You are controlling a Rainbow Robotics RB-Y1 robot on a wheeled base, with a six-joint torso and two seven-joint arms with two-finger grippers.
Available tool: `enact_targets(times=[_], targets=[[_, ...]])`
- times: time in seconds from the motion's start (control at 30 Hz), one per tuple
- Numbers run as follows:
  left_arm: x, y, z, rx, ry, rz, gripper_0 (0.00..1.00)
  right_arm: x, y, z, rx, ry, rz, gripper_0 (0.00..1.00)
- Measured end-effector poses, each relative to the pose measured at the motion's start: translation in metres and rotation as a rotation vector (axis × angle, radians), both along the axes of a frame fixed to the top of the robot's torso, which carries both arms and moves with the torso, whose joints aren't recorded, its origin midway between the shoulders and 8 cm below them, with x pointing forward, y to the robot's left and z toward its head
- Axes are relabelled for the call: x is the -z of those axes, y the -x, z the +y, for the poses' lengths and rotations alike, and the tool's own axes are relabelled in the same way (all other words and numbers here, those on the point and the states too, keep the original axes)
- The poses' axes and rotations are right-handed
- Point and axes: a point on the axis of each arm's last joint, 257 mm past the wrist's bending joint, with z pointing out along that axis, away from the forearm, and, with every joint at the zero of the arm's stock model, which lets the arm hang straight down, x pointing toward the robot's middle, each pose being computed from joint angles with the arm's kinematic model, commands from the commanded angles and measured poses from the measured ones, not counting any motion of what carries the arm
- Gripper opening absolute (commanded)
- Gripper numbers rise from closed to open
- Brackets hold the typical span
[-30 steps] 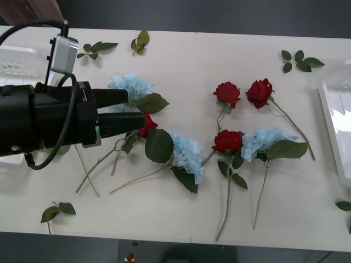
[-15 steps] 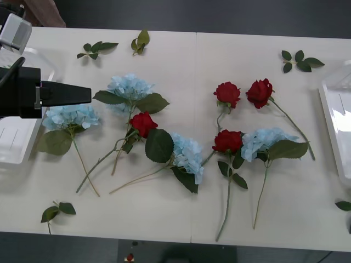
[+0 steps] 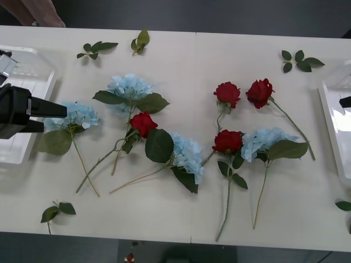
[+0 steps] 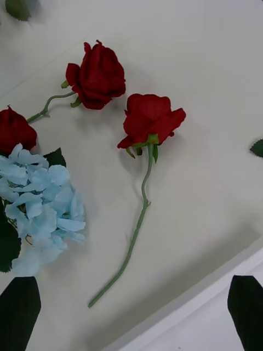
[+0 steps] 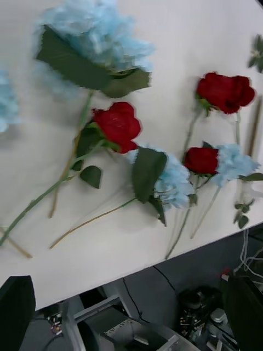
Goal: Put the red flowers into the right box and the blue flowers into the left box
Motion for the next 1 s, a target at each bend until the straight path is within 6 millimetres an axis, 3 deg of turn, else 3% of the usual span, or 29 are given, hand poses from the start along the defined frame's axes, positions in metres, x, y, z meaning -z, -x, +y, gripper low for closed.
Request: enact_targets(times=[0.33, 0.53, 0.67, 1.0], targets=[[0.044, -0.004, 0.045, -0.154, -0.146, 0.092, 1.0, 0.003, -0.038, 0.015, -0.008, 0.136, -0.055, 1.0], [0.073, -0.003, 0.066, -0.213, -0.146, 0.177, 1.0, 0.03, -0.055, 0.031, -0.022, 0.191, -0.077, 1.0], [0.093, -0.004, 0.079, -0.245, -0.162, 0.219, 1.0, 0.054, -0.057, 0.028, -0.029, 0.274, -0.063, 1.0], [0.123, -0.027, 0.091, -0.268, -0.255, 0.215, 1.0, 0.084, -0.079, 0.054, 0.004, 0.262, -0.092, 1.0]])
